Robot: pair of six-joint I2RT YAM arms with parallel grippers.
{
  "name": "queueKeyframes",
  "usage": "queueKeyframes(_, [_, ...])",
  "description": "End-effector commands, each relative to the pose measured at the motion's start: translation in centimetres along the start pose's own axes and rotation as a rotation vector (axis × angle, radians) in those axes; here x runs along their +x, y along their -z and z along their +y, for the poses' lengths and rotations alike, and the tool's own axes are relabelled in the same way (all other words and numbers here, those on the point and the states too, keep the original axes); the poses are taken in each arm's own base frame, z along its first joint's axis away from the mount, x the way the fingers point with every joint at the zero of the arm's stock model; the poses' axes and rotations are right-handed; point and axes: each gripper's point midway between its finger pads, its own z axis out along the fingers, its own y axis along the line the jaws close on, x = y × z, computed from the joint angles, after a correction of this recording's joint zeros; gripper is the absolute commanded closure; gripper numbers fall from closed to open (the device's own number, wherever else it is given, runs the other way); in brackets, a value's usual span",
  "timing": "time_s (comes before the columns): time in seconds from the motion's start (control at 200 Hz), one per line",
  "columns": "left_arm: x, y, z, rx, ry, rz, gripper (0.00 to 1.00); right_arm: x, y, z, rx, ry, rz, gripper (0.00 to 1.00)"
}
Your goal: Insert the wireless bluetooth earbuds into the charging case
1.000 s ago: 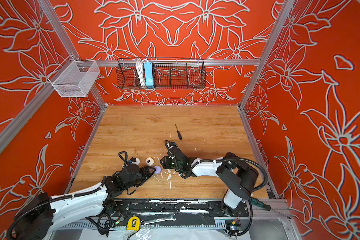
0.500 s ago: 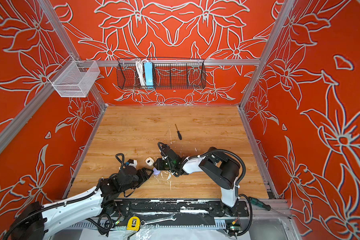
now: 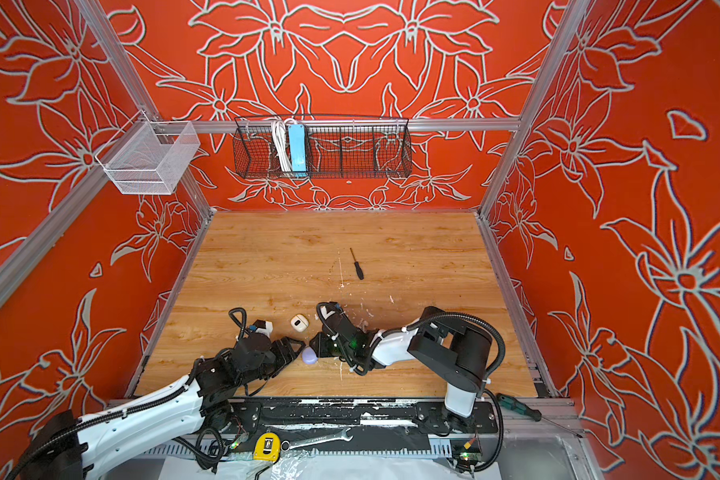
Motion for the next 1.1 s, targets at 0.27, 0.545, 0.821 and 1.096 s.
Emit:
queueKeyframes(0.27, [2.2,-1.1,2.8,-0.163,-0.008,0.127,0.3,0.0,1.6,-0.9,0.028,-0.05,-0.105,0.74])
queueKeyframes(0.545, [2.6,-0.8,3.7,-0.253,-0.062,0.167,0.3,-0.4,3.2,0.1,0.019,-0.015,-0.138,0.69])
queueKeyframes(0.821, [3.1,-1.2,4.6,-0.298,-0.114,0.21,0.34,0.8,4.0,0.6,0.007,-0.013,-0.156,0.71])
queueKeyframes(1.096, [3.2,-0.9,5.0,-0.305,-0.118,0.21,0.37,2.3,3.6,-0.8,0.052,-0.028,-0.138,0.8])
